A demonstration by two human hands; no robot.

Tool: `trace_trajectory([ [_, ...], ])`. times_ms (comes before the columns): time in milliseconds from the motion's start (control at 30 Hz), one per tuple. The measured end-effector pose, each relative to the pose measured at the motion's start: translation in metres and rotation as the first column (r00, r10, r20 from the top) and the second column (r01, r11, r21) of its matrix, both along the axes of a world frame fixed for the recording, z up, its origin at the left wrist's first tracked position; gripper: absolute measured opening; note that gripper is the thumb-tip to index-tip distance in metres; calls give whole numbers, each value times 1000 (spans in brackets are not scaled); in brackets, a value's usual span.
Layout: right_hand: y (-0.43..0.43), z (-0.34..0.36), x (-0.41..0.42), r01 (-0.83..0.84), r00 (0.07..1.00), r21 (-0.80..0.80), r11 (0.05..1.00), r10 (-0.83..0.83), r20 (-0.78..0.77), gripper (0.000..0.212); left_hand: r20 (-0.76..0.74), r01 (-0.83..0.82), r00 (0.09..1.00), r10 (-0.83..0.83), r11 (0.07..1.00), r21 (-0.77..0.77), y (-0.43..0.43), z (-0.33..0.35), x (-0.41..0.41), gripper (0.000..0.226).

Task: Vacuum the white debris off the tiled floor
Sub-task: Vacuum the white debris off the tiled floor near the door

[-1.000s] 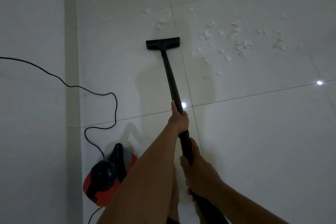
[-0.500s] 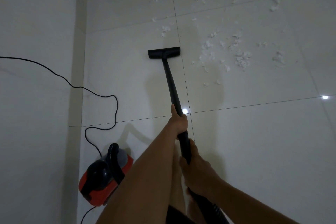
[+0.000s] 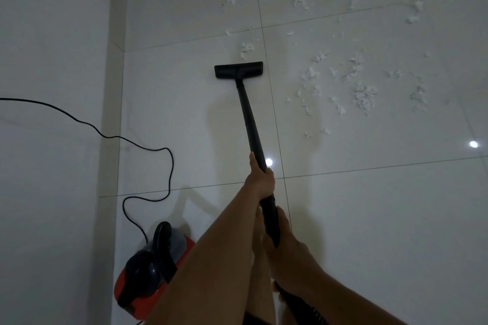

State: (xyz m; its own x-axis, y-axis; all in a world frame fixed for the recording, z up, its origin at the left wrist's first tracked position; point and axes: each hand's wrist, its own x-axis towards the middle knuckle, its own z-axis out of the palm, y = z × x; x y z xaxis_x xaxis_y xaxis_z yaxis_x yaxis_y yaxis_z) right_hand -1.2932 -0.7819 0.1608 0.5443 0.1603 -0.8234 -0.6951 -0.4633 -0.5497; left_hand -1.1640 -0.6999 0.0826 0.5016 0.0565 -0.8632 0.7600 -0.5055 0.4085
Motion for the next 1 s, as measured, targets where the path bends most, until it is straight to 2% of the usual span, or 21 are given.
trace_trajectory([
  [367,24,-15,43,21,1000,-34,999,-21,2,68,25,-10,1000,10,1000,-6,21,-10,47,69],
  [733,28,-9,89,30,999,5,1000,-30,-36,71,42,-20,999,20,1000,-12,29,-12,90,69],
  [900,31,-15,93,69,997,0,998,-69,-46,70,128,-38,991,38,999,-5,30,-20,90,67],
  [1000,26,-11,88,77,995,8,997,-77,-62,68,122,-77,989,79,997,-25,28,-26,80,69],
])
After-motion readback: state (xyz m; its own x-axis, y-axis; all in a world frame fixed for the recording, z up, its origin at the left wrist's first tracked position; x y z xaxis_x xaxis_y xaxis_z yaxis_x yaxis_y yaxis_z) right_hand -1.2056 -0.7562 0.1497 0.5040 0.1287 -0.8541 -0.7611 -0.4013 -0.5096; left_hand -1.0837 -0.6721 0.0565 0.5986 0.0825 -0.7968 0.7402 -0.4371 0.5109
